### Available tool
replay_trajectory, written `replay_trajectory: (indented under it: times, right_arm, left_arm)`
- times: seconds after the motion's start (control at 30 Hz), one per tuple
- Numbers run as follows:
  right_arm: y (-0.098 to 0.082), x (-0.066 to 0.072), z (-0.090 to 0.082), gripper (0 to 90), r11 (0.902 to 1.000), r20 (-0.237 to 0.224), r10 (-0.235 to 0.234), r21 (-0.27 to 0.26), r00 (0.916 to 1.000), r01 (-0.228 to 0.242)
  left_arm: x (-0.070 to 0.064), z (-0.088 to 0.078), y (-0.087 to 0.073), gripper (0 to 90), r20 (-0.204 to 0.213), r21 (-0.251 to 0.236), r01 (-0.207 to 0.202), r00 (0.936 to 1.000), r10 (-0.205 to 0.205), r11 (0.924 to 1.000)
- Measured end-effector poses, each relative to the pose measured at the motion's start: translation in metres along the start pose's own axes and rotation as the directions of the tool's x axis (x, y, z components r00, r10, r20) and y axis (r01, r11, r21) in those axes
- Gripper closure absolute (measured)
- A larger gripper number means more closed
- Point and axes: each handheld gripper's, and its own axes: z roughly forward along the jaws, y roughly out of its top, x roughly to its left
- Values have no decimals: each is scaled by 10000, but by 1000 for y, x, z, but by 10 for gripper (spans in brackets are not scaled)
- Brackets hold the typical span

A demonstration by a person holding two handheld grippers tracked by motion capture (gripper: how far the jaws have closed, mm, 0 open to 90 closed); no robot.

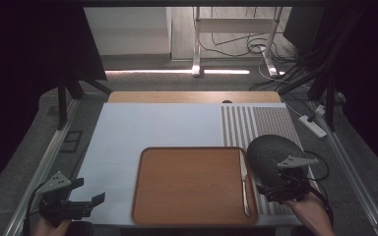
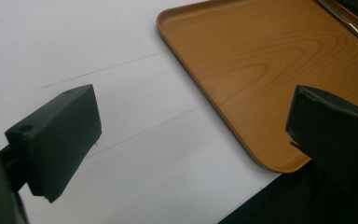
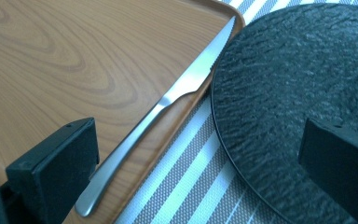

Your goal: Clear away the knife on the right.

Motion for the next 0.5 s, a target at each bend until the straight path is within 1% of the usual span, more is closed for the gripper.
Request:
replay_trajectory:
  times: [0.3, 0.4, 0.5]
  right_arm:
    - [-13, -4, -13, 0, 9993, 92, 338, -169, 9994, -336]
    - [-15, -5, -19, 0, 9974, 101, 554, -467, 9984, -548]
    - [-17, -6, -22, 0, 9964, 83, 673, -526, 9977, -668]
  left_arm:
    - [0, 0, 0, 32, -20, 27, 14, 10000, -13, 10000]
    - [0, 1, 0, 32, -36, 53, 23, 10000, -22, 10000]
    - [0, 1, 0, 32, -36, 44, 40, 10000, -40, 10000]
